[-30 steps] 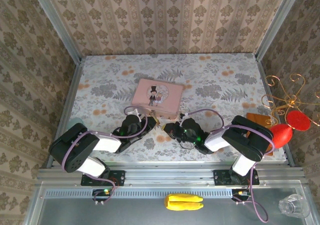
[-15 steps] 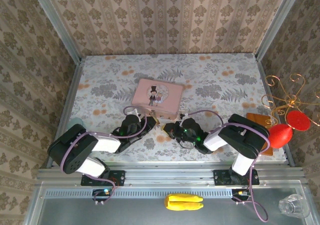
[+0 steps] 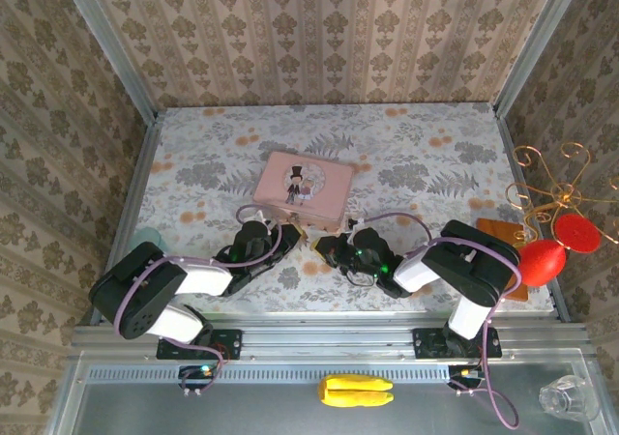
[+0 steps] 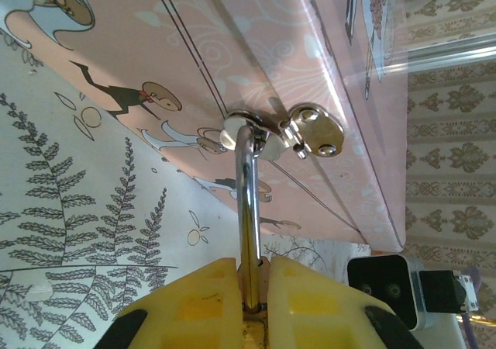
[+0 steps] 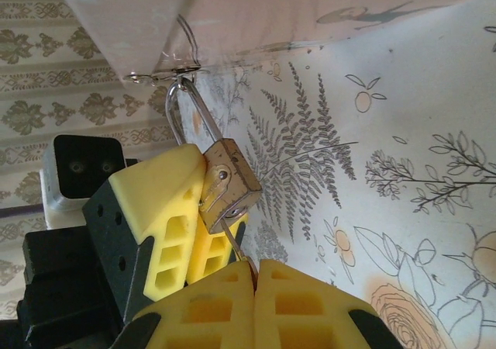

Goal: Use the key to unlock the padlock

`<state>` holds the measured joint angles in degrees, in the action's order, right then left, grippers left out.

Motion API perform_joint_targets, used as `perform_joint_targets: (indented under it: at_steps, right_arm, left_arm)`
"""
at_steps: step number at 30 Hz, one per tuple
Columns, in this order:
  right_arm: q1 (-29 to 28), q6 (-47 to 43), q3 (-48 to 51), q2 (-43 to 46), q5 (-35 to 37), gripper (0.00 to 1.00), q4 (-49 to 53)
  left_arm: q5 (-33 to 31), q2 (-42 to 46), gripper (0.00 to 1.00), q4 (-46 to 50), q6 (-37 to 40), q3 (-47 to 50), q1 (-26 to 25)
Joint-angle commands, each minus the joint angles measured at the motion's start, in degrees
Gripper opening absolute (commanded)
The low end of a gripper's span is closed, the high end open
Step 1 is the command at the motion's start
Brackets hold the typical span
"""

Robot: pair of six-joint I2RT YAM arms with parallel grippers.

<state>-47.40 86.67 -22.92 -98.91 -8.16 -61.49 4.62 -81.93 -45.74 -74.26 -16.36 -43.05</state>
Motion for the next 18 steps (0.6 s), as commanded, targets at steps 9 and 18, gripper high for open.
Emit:
perform_joint_targets:
  at_steps: [9, 18]
  right_arm:
    - [0.36, 0.86, 0.5, -1.81, 0.69, 0.0, -4.18]
    - [-0.07, 0.96, 2.06, -0.6, 1.68, 0.0, -3.33]
  left_arm:
    - [-4.37, 3.36, 0.0, -3.6, -1.37, 0.02, -1.19]
    - [-4.79, 2.8, 0.0, -3.88, -1.66, -0.16, -1.32]
